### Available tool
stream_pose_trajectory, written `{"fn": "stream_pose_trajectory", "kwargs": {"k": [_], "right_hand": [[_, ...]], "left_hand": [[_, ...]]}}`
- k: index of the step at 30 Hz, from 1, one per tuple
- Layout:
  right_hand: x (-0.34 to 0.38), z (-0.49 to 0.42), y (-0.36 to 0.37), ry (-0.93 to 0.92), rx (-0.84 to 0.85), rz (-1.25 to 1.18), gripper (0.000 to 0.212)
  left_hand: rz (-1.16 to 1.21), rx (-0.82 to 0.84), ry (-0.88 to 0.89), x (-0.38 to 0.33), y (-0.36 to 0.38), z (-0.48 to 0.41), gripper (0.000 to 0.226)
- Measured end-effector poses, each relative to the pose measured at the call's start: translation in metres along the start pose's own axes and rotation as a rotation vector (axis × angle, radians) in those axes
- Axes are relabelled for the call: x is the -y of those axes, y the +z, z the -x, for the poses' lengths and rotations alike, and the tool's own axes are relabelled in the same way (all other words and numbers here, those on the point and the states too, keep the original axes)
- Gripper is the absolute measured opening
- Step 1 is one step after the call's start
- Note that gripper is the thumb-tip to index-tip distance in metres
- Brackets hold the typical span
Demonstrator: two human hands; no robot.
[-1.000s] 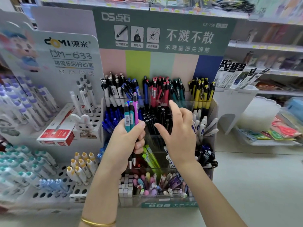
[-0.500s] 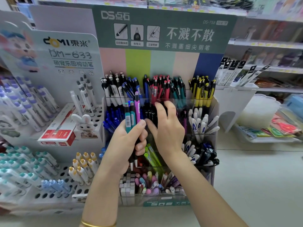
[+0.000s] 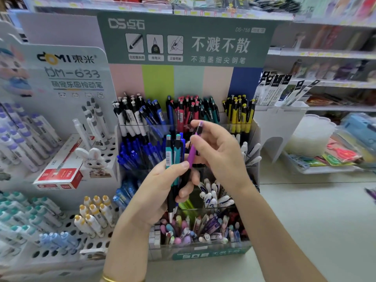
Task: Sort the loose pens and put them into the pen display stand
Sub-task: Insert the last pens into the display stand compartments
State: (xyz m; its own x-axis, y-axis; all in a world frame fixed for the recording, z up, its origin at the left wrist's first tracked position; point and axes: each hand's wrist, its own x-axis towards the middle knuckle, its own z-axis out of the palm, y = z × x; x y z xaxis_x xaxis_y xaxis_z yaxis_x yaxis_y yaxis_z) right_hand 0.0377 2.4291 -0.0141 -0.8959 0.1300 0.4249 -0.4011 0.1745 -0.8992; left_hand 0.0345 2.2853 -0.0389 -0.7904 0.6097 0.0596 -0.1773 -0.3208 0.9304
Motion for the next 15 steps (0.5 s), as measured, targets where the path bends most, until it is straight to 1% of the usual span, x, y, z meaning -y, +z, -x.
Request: {"fn": "stream_pose_trajectory", "kwargs": {"k": [1, 2, 4, 5, 6, 8, 10, 12, 15], "right_hand": [[0.003, -0.001, -0.006, -0.025, -0.013, 0.036, 0.023], [0.006, -0.004, -0.015, -0.049, -0.085, 0.038, 0.02], [0.009, -0.013, -0.036, -0.077, -0.305, -0.007, 0.016], [0.009, -0.015, -0.045, -0.123, -0.41, 0.056, 0.015], [0.008, -0.017, -0.051, -0.178, -0.476, 0.168, 0.017], [0.002, -0.015, -0.053, -0.281, -0.491, 0.426, 0.025], [-0.008, -0.01, -0.048, -0.323, -0.46, 0.602, 0.033], [-0.017, -0.008, -0.043, -0.326, -0.452, 0.703, 0.032], [-0.028, -0.008, -0.038, -0.342, -0.393, 0.914, 0.026]], "left_hand": [[-0.027, -0.014, -0.007, 0.0, 0.002, -0.001, 0.027], [-0.058, -0.047, -0.021, 0.001, 0.004, -0.002, 0.025], [-0.105, -0.114, -0.051, 0.002, 0.006, -0.003, 0.025], [-0.116, -0.131, -0.056, 0.002, 0.008, -0.004, 0.025], [-0.121, -0.142, -0.055, 0.002, 0.009, -0.005, 0.024], [-0.094, -0.158, -0.052, 0.003, 0.013, -0.007, 0.019], [-0.049, -0.158, -0.057, 0.003, 0.016, -0.01, 0.011], [-0.02, -0.147, -0.052, 0.005, 0.017, -0.012, 0.009], [0.012, -0.143, -0.023, 0.008, 0.017, -0.012, 0.015]]}}
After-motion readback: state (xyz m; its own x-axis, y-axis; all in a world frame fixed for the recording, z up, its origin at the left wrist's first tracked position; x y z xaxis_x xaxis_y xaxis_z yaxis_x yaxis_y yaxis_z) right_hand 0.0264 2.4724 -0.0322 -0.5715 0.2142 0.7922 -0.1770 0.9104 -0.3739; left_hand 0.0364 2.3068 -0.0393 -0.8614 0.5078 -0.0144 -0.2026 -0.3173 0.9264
